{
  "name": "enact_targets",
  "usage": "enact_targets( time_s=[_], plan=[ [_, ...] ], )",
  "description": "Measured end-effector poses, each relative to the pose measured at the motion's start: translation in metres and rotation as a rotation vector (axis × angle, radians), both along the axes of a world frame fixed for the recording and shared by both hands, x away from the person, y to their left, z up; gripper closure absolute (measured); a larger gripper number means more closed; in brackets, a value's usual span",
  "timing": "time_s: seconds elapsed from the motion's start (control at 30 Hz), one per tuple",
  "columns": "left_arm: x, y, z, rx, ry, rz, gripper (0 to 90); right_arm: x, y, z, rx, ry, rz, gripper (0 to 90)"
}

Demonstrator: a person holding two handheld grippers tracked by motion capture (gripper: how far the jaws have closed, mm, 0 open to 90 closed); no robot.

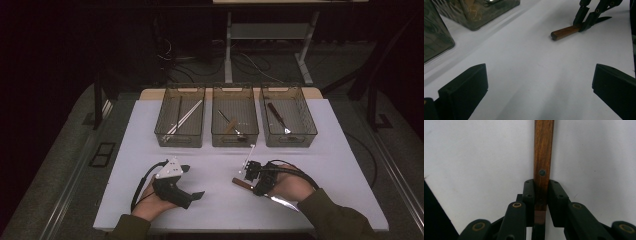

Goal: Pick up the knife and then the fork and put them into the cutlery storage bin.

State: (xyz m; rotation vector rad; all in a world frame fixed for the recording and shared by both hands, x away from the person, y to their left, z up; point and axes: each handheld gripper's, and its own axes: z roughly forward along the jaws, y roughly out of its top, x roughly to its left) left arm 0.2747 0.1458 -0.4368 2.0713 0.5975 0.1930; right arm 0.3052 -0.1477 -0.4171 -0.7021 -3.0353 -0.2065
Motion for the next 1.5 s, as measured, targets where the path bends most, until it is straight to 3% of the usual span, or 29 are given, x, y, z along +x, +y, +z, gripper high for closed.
enact_targets(
  time_s=[0.2, 0.4, 0.73, 1.03, 1.27, 1.5],
  plan=[
    [0.001, 0.0, -0.001, -0.001, 0.004, 0.003, 0.0, 0.002, -0.018, 0.01, 0.104, -0.015, -0.04, 76.8],
    [0.001, 0.0, -0.001, -0.001, 0.004, 0.006, 0.0, 0.003, -0.044, 0.021, 0.243, -0.078, -0.092, 76.8],
    [0.0, 0.001, 0.0, -0.003, 0.002, 0.004, 0.0, 0.004, -0.073, 0.034, 0.394, -0.129, -0.15, 76.7],
    [0.001, 0.002, 0.0, -0.01, 0.005, 0.005, 0.0, 0.011, -0.095, 0.039, 0.574, -0.209, -0.207, 76.7],
    [0.0, 0.009, -0.001, -0.017, 0.016, 0.019, 0.0, 0.012, -0.107, 0.044, 0.63, -0.273, -0.246, 76.7],
    [-0.001, 0.017, -0.001, -0.049, 0.027, 0.037, 0.0, 0.017, -0.122, 0.049, 0.704, -0.306, -0.297, 76.7]
  ],
)
